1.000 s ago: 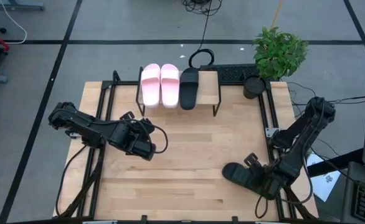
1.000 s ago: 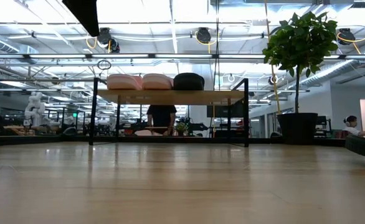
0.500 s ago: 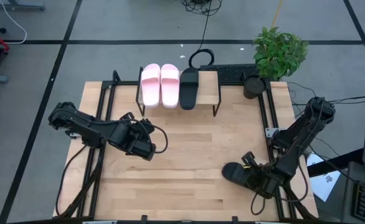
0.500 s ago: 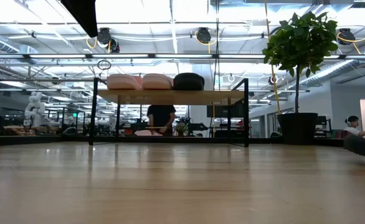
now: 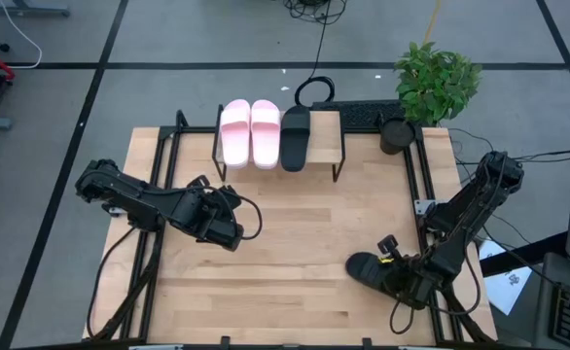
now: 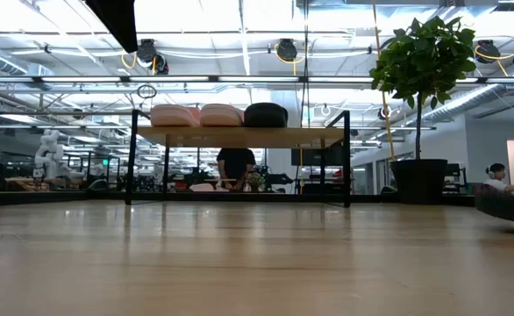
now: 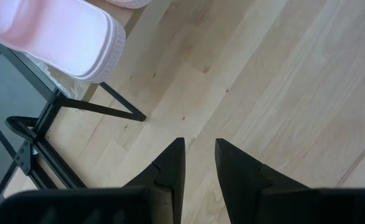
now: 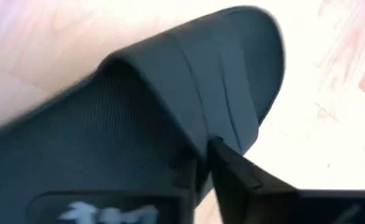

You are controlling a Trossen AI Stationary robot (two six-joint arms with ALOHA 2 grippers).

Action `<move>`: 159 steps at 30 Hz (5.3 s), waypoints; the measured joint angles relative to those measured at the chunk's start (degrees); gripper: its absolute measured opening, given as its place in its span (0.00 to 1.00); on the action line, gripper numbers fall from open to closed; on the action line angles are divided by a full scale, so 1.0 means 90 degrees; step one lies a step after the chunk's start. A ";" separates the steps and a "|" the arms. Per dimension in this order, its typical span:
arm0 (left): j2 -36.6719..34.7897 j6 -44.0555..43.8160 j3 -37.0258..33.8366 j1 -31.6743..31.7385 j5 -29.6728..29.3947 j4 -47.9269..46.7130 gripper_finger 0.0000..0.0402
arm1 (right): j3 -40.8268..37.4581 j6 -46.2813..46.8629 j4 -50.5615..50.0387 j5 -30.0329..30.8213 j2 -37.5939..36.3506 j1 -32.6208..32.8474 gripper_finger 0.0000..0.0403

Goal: Pick and place slides into the shelf
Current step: Put the black slides on the shelf

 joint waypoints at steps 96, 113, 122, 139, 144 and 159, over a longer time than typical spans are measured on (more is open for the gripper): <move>-0.0097 0.2493 0.0000 0.1569 -0.1180 -0.0417 0.22 | 0.5105 -0.3972 0.1000 0.3910 0.2142 -0.8275 0.00; -0.0097 0.2508 0.0000 0.1569 -0.1189 -0.0418 0.22 | 0.5799 -0.2311 -0.0596 0.3405 0.2184 -0.8456 0.00; -0.0097 0.2524 0.0000 0.1569 -0.1188 -0.0418 0.22 | 0.5796 -0.2285 -0.0446 0.3118 0.2219 -0.8451 0.00; -0.0097 0.2533 0.0000 0.1569 -0.1188 -0.0418 0.22 | 0.5791 -0.2475 -0.0743 0.3250 0.2764 -0.8449 0.00; -0.0097 0.2535 0.0000 0.1569 -0.1190 -0.0418 0.22 | 0.5791 -0.2541 -0.0766 0.3299 0.2761 -0.8449 0.00; -0.0097 0.2537 0.0000 0.1569 -0.1195 -0.0417 0.22 | 0.5791 -0.2542 -0.1044 0.3301 0.2759 -0.8449 0.00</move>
